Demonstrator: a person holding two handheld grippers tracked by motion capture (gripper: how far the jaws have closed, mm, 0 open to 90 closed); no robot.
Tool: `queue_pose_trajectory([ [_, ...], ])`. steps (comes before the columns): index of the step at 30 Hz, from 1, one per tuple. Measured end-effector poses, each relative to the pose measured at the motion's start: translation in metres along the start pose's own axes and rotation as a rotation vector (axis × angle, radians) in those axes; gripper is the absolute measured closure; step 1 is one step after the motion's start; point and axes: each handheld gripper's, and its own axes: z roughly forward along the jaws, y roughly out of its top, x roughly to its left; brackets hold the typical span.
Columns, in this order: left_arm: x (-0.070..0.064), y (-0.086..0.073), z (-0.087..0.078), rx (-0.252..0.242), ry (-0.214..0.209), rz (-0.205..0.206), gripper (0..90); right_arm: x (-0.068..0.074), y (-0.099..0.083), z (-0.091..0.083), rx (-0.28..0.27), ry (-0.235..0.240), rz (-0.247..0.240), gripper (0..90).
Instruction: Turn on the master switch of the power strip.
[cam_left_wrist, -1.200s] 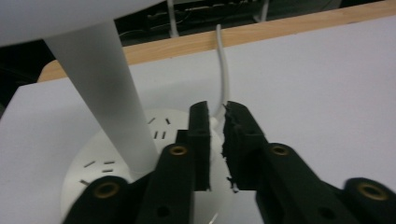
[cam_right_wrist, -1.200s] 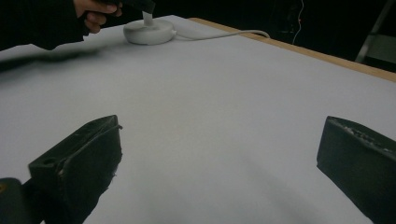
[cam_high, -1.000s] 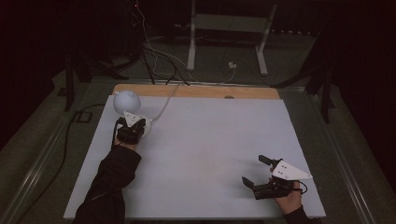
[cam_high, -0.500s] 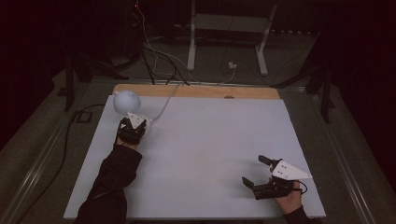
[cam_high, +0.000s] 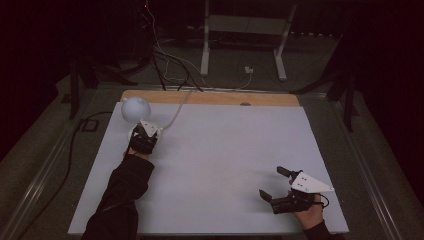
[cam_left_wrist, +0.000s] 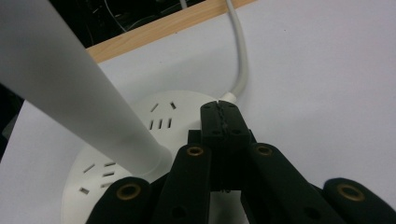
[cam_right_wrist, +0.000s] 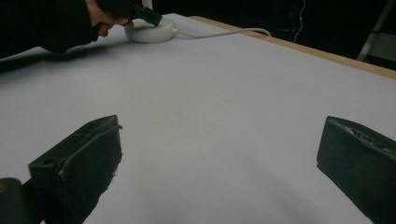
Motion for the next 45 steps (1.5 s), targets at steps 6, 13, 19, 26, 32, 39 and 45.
queue_pose_trajectory([
  [6, -0.0005, -0.0002, 0.001, 0.007, 0.025, 0.018, 90.0, 0.0, -0.0001, -0.0001, 0.001, 0.0, -0.001, 0.0],
  [13, -0.0004, 0.0011, 0.0014, 0.017, 0.024, 0.031, 90.0, 0.0005, 0.0, 0.0001, 0.002, 0.002, -0.004, 0.0],
  [19, 0.0006, 0.0011, 0.0009, 0.025, 0.016, 0.043, 90.0, 0.0004, -0.0001, -0.0002, 0.003, 0.002, -0.002, 0.0],
  [26, -0.0001, 0.003, 0.0012, 0.046, 0.016, 0.056, 90.0, 0.001, 0.0, 0.0003, 0.005, 0.004, -0.005, 0.0],
  [32, 0.0001, 0.0046, 0.0015, 0.063, 0.01, 0.076, 90.0, 0.0011, -0.0004, 0.0007, 0.007, 0.007, -0.003, 0.0],
  [39, 0.001, 0.0054, 0.0014, 0.074, -0.002, 0.087, 90.0, 0.0017, -0.0001, 0.0002, 0.005, 0.007, -0.004, 0.0],
  [45, 0.0004, 0.0065, 0.0017, 0.09, -0.001, 0.104, 90.0, 0.0016, -0.0006, 0.0014, 0.011, 0.01, -0.009, 0.0],
])
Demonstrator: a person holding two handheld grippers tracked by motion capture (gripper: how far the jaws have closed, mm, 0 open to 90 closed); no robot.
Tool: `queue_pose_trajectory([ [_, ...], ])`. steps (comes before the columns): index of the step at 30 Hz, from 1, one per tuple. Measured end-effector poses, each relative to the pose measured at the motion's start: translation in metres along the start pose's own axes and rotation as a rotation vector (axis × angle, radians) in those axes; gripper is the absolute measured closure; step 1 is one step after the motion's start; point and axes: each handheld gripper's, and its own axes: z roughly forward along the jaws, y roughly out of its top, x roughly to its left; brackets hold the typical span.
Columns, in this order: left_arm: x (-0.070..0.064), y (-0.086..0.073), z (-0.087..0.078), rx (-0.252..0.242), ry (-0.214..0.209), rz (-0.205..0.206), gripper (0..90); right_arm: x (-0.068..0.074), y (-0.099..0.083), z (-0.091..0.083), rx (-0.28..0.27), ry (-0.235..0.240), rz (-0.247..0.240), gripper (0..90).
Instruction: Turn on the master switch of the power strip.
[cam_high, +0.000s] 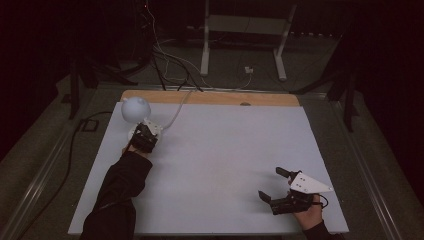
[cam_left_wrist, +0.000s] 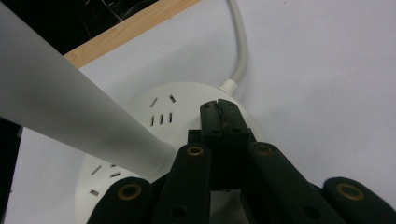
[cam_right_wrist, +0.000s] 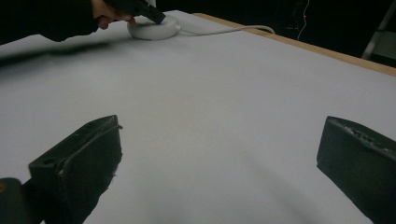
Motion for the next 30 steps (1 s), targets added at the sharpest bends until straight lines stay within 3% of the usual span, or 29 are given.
queue_pose_trajectory([
  [11, -0.004, 0.005, 0.002, 0.031, 0.036, 0.063, 90.0, 0.001, 0.0, 0.0, -0.003, -0.001, 0.001, 0.0],
  [14, -0.002, 0.007, 0.001, 0.02, 0.016, 0.011, 90.0, 0.0, 0.0, -0.001, -0.004, -0.004, 0.007, 0.0],
  [16, -0.001, 0.007, 0.001, 0.005, 0.018, 0.016, 90.0, -0.001, 0.001, -0.002, -0.009, -0.007, 0.004, 0.0],
  [17, 0.001, 0.007, 0.0, 0.003, 0.001, -0.004, 90.0, -0.001, 0.001, -0.002, -0.009, -0.008, 0.005, 0.0],
  [20, 0.0, 0.008, -0.001, 0.011, -0.009, 0.002, 90.0, -0.001, 0.001, -0.002, -0.009, -0.008, 0.006, 0.0],
  [23, -0.002, 0.012, -0.006, -0.013, -0.046, -0.008, 90.0, -0.001, 0.001, -0.002, -0.01, -0.009, 0.006, 0.0],
  [30, -0.003, 0.021, -0.018, -0.044, -0.051, 0.003, 90.0, -0.001, 0.001, -0.003, -0.011, -0.01, 0.005, 0.0],
])
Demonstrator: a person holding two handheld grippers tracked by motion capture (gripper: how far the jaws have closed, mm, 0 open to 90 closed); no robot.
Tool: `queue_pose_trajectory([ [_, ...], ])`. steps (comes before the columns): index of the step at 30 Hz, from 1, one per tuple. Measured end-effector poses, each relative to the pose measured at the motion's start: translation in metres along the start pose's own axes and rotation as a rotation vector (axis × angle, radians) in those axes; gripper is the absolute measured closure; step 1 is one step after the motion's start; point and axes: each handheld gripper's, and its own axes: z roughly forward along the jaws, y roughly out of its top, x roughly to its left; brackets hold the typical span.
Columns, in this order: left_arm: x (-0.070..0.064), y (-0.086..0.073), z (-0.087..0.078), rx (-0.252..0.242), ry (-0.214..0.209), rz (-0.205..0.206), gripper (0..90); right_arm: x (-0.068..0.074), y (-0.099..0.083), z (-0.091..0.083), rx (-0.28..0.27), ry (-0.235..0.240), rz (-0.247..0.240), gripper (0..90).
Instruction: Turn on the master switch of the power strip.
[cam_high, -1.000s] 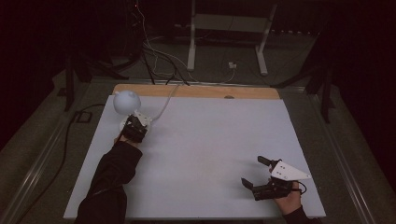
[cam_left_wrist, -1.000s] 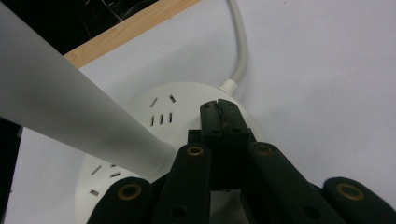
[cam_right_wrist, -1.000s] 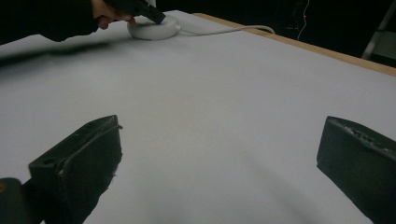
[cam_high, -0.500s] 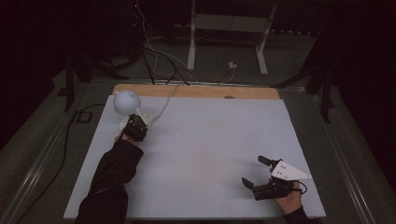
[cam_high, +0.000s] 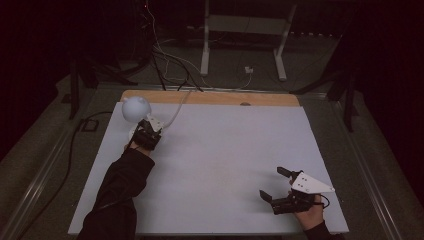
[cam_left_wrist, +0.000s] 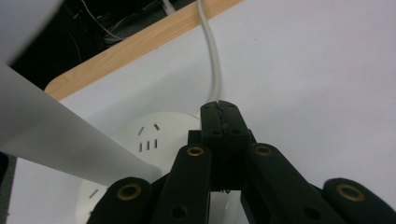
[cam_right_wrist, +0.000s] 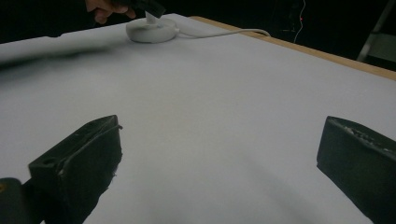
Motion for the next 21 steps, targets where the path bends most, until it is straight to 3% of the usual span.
queue_pose_trajectory([
  [2, 0.001, 0.001, -0.002, 0.002, -0.001, -0.005, 90.0, 0.0, 0.0, 0.0, 0.001, 0.0, -0.001, 0.0],
  [3, 0.003, 0.002, -0.003, 0.003, -0.007, -0.036, 90.0, 0.0, 0.0, 0.0, 0.001, 0.0, -0.001, 0.0],
  [6, 0.006, 0.002, -0.007, -0.001, -0.016, -0.072, 90.0, 0.0, 0.0, 0.0, -0.002, 0.0, 0.0, 0.0],
  [9, 0.007, 0.002, -0.009, 0.002, -0.026, -0.086, 90.0, 0.0, 0.0, 0.0, 0.0, 0.0, 0.001, 0.0],
  [10, 0.007, 0.002, -0.011, 0.007, -0.026, -0.09, 79.5, 0.0, 0.0, 0.0, 0.0, 0.001, 0.001, 0.0],
  [13, 0.009, 0.001, -0.016, 0.002, -0.05, -0.116, 79.3, 0.0, 0.0, 0.0, -0.003, 0.0, 0.002, 0.0],
  [17, 0.011, 0.003, -0.023, -0.005, -0.089, -0.149, 66.4, -0.001, 0.0, -0.001, -0.004, 0.0, 0.003, 0.0],
  [20, 0.011, 0.003, -0.026, -0.004, -0.103, -0.151, 55.5, 0.0, 0.0, 0.0, -0.003, -0.001, 0.001, 0.0],
  [21, 0.011, 0.004, -0.028, 0.002, -0.114, -0.152, 55.5, 0.0, 0.0, 0.0, -0.003, -0.001, 0.003, 0.0],
])
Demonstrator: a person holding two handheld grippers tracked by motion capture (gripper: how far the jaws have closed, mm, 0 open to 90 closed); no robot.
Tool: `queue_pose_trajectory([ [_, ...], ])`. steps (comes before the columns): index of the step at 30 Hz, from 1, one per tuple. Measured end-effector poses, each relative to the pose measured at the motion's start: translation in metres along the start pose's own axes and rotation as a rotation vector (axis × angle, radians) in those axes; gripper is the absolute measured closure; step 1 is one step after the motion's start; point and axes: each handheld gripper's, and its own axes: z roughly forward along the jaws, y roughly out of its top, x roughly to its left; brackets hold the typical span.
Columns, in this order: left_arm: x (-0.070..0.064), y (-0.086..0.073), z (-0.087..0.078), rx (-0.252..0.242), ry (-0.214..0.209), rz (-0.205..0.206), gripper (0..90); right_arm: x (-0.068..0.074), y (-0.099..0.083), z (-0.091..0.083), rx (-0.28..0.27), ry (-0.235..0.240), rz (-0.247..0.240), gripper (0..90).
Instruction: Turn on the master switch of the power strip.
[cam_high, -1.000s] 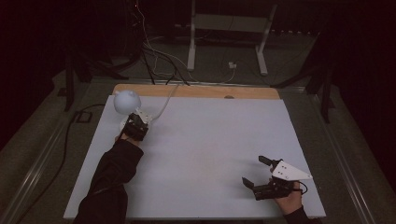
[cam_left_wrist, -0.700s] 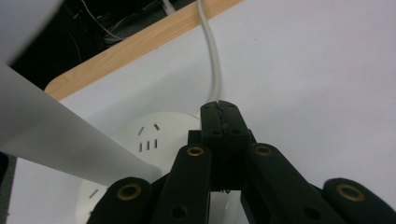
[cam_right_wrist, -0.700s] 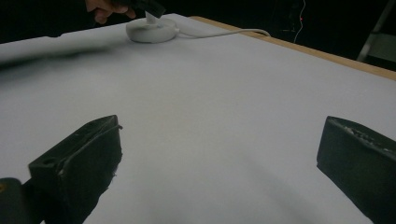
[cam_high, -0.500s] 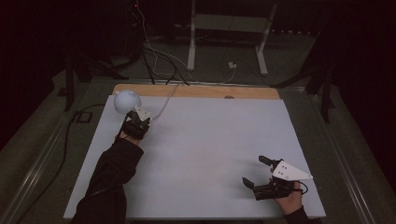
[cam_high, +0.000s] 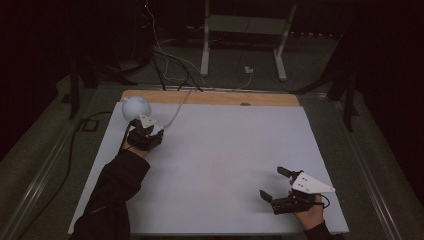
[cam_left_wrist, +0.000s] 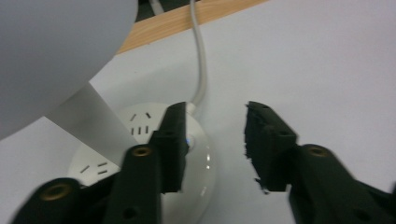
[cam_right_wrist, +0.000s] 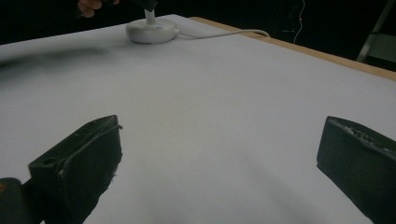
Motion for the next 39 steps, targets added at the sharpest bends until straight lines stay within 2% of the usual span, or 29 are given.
queue_pose_trajectory([
  [2, -0.001, 0.001, -0.003, 0.004, -0.018, -0.01, 45.1, 0.0, 0.0, 0.0, 0.0, 0.001, 0.0, 0.0],
  [3, -0.002, 0.001, -0.004, 0.008, -0.027, -0.015, 33.7, 0.0, 0.0, 0.0, 0.001, 0.002, 0.001, 0.0],
  [4, -0.003, 0.002, -0.006, 0.027, -0.061, -0.029, 27.2, 0.0, 0.0, 0.0, 0.001, 0.003, 0.002, 0.0],
  [5, -0.003, 0.002, -0.007, 0.034, -0.081, -0.024, 21.8, 0.0, 0.0, 0.0, 0.001, 0.003, 0.003, 0.0],
  [6, -0.003, 0.002, -0.007, 0.034, -0.081, -0.024, 15.0, 0.0, 0.0, 0.0, 0.001, 0.003, 0.003, 0.0],
  [8, -0.004, 0.002, -0.01, 0.044, -0.131, -0.025, 10.2, 0.001, 0.0, 0.001, 0.001, 0.003, 0.002, 0.0],
  [10, -0.005, 0.003, -0.011, 0.05, -0.147, -0.028, 1.8, 0.001, 0.0, 0.001, 0.0, 0.003, 0.002, 0.0],
  [13, -0.006, 0.003, -0.015, 0.053, -0.165, -0.02, 0.2, 0.001, 0.0, 0.001, 0.001, 0.003, 0.003, 0.0],
  [19, -0.007, 0.003, -0.029, 0.02, -0.21, -0.016, 0.2, 0.001, 0.001, 0.0, -0.001, 0.005, 0.004, 0.0],
  [22, -0.008, 0.002, -0.036, 0.023, -0.223, -0.004, 0.2, 0.001, 0.001, 0.001, -0.001, 0.004, 0.0, 0.0],
  [23, -0.008, 0.001, -0.039, 0.024, -0.24, -0.002, 0.2, 0.002, 0.001, 0.001, -0.001, 0.004, -0.001, 0.0],
  [32, -0.007, -0.014, -0.059, -0.002, -0.3, 0.016, 0.2, 0.002, 0.002, 0.0, 0.0, 0.004, 0.001, 0.0],
  [39, -0.013, -0.03, -0.071, -0.02, -0.336, 0.035, 0.2, 0.003, 0.001, 0.001, 0.001, 0.004, -0.002, 0.0],
])
